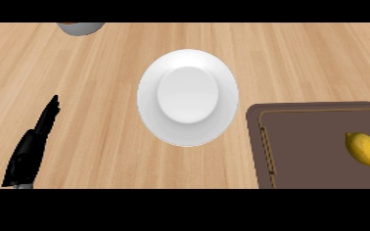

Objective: Pick the lemon from the tray and place it in the plate

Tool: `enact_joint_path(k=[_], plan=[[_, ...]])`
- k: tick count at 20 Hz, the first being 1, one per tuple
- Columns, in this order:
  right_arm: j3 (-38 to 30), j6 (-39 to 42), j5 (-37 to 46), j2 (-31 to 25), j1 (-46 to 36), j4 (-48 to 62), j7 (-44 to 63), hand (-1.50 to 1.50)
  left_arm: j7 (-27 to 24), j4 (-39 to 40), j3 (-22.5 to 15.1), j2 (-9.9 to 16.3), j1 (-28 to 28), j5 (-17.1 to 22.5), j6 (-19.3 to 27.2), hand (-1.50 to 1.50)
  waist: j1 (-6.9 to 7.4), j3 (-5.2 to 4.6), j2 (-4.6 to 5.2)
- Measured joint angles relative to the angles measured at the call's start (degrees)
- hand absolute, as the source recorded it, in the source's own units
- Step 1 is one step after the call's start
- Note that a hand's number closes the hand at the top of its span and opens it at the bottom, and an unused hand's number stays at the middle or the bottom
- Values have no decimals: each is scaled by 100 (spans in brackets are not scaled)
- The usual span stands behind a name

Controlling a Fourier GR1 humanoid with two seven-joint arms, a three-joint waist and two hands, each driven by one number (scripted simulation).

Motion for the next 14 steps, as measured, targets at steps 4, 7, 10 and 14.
enact_joint_path(k=[4, 7, 10, 14], plan=[[208, 73, 515, 143, -354, 528, -365, -150, -22, -3, 76, -88, 18, -109, -45, 0, -4, -2, -2], [310, 145, 800, 258, -341, 602, -591, -150, 17, -82, 153, -144, 75, -148, -116, 0, -18, -3, -6], [294, 378, 937, 256, -494, 721, -606, -150, 11, -102, 213, -229, 94, -256, -151, 0, -25, -3, -7], [380, 377, 1267, 434, -685, 919, -651, -150, 48, -166, 288, -324, 103, -340, -256, 0, -24, -4, -7]])
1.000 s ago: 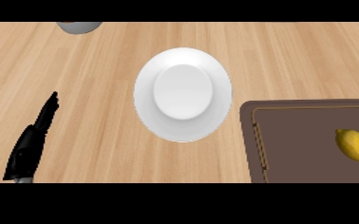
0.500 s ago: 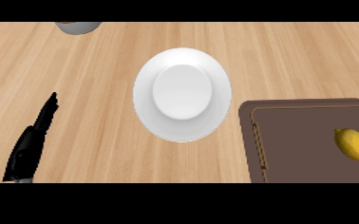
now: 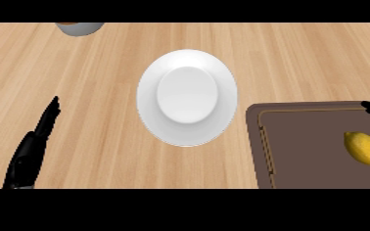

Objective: Pick the lemon from the tray and place it in the plate

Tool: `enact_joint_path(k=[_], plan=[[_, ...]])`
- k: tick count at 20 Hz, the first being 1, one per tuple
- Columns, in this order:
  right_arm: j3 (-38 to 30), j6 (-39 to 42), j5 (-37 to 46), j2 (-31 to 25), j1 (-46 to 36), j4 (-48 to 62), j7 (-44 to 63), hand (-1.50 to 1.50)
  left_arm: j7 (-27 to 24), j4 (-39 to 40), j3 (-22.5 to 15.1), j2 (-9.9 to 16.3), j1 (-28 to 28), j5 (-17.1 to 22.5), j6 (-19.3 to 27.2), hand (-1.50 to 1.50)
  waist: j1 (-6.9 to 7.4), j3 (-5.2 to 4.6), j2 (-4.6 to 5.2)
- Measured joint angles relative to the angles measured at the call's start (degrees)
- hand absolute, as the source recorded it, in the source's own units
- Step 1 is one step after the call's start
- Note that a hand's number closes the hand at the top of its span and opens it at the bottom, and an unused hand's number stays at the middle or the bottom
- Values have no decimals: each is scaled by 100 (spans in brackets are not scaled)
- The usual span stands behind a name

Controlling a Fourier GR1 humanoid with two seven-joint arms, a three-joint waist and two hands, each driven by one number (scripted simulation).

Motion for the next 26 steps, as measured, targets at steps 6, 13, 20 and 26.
enact_joint_path(k=[6, 13, 20, 26], plan=[[-63, -97, 345, 209, 162, 45, -259, -150, 113, -41, 220, -33, -70, -70, -212, 0, -16, -1, -2], [-9, -357, 737, 546, -133, 418, -512, 150, 19, 49, 387, -121, -112, -180, -363, 0, -20, -29, -15], [-13, -570, 1020, 651, -266, 478, -923, 150, 13, -63, 421, -290, -62, -337, -419, 0, 27, -33, -14], [980, -841, 1964, 605, -1742, 42, -1075, 150, -54, -80, 80, -354, -447, -413, -617, 0, 896, 6, 210]])
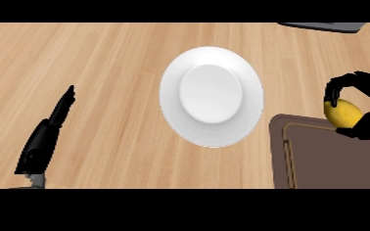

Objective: Pick the lemon from the tray and place it in the plate

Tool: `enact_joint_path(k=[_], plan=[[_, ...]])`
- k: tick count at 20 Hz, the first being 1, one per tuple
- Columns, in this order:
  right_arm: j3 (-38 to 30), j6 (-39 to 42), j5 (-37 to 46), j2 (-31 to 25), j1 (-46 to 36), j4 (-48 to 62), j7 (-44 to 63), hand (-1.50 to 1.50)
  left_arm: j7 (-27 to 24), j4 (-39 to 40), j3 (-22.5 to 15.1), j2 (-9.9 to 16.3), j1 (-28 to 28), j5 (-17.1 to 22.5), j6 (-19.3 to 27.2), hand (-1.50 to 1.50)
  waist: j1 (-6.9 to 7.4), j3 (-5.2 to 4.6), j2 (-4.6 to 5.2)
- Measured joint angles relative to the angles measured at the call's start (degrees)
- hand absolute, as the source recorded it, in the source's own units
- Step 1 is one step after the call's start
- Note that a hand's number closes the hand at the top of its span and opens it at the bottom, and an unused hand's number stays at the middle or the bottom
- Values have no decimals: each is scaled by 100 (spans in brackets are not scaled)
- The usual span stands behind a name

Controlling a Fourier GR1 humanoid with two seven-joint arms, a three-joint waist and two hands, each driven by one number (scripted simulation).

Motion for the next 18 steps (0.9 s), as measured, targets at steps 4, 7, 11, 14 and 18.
enact_joint_path(k=[4, 7, 11, 14, 18], plan=[[494, -283, 572, -23, -829, 73, -270, 150, 27, -14, -160, -8, -284, -24, -133, 0, 305, 20, 130], [612, -722, 854, 43, -1334, 325, -546, 150, 75, 8, -197, -29, -406, -46, -139, 0, 338, 32, 163], [553, -1320, 995, 216, -1885, 840, -977, 150, 125, 49, -221, -91, -492, -59, -110, 0, 280, 38, 170], [366, -1733, 954, 277, -2281, 1195, -1398, 150, 134, 83, -195, -73, -482, -76, -93, 0, 204, 38, 150], [80, -2052, 715, 388, -2773, 1647, -2175, 150, 165, 162, -135, -78, -486, -83, -46, 0, 54, 33, 113]])
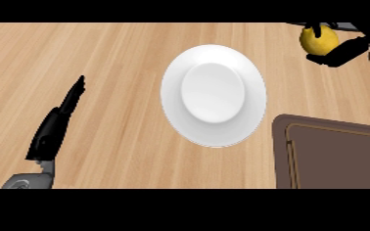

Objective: Pick the lemon from the tray and place it in the plate

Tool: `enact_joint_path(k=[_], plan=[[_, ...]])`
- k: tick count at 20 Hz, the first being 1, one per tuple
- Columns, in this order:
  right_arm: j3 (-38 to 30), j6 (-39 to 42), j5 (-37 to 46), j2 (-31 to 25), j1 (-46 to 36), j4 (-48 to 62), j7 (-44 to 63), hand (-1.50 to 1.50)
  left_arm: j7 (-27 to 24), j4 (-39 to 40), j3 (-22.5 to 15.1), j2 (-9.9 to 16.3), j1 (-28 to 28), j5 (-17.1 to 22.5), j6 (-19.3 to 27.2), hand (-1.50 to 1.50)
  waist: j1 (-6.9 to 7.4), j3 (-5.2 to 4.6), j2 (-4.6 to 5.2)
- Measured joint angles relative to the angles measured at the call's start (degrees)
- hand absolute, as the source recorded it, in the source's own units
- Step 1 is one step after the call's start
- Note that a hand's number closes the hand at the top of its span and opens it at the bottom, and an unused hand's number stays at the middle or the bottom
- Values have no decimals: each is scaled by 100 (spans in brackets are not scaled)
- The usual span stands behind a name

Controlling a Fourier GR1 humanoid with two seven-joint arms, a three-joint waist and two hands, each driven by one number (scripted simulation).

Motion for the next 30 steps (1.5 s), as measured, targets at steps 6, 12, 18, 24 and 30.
enact_joint_path(k=[6, 12, 18, 24, 30], plan=[[-151, 143, -470, 137, -663, 662, -864, 150, -28, 94, 86, -6, 101, -23, 86, 0, -190, -16, -76], [98, 269, -682, 439, -1263, 1097, -1077, 150, -52, 140, 165, -10, 254, -36, 150, 0, -380, -29, -153], [429, 374, -825, 967, -1651, 1337, -1054, 150, -185, 226, 306, 25, 408, -14, 188, 0, -589, -38, -224], [818, 486, -801, 1683, -1928, 1487, -724, 150, -137, 156, 470, 101, 501, 89, 129, 0, -732, -42, -275], [1346, 469, -498, 2375, -1954, 1534, -419, 150, -208, 204, 609, 186, 580, 121, 73, 0, -813, -43, -297]])
